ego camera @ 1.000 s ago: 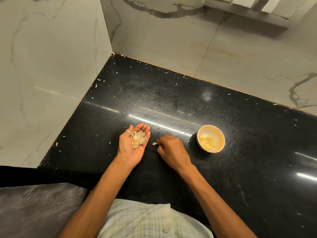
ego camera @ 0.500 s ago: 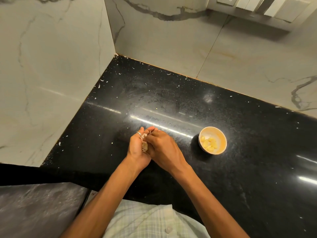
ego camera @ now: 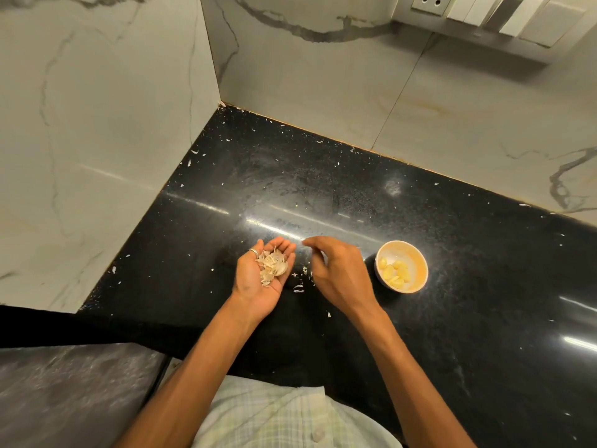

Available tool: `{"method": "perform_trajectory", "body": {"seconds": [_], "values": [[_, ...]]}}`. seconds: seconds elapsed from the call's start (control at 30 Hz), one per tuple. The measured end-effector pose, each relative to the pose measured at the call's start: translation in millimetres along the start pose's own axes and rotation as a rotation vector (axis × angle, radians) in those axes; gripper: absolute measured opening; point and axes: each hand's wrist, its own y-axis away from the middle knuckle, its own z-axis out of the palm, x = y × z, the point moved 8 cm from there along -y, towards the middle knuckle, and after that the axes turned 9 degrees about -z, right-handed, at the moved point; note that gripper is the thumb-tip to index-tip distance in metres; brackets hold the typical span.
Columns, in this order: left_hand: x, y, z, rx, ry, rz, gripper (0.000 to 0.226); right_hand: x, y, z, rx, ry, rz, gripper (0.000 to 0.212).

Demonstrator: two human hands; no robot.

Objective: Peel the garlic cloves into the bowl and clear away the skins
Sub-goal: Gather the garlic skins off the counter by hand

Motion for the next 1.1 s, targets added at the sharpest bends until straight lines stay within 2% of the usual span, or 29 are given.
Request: {"method": "perform_trajectory", "body": {"seconds": [0.07,0.23,0.3,0.47,0.63,0.87,1.1], "values": [[9.4,1.8,-3.7,0.004,0.036,0.027,0.039,18.8,19.9,2.9,-0.049,0.057,0.063,0.026],[18.3,4.4,-7.3,-0.003,0.07,0.049,0.038,32.1,86.9,31.2,-0.351,0.307,0.084,0.079],[19.1,5.2,-6.7,-0.013,0.069,0.051,0.038,31.7,107.6,36.3,-0.425,0.406,0.079,0.086],[20.5,7.8,-5.2,-0.02,0.077,0.06,0.039,39.4,144.2,38.3,-0.438,0.591,0.079,0.09],[15.4,8.1,-1.8,-0.022,0.071,0.049,0.039,38.5,141.2,60.4,-0.479,0.622,0.058,0.093],[16.3,11.1,0.0,-0.024,0.073,0.06,0.039,27.9,77.9,85.5,-0.465,0.522,0.096,0.095],[26.8,15.3,-2.2,-0.022,0.081,0.084,0.039,51.2,57.6,59.7,-0.434,0.282,0.083,0.085]]}}
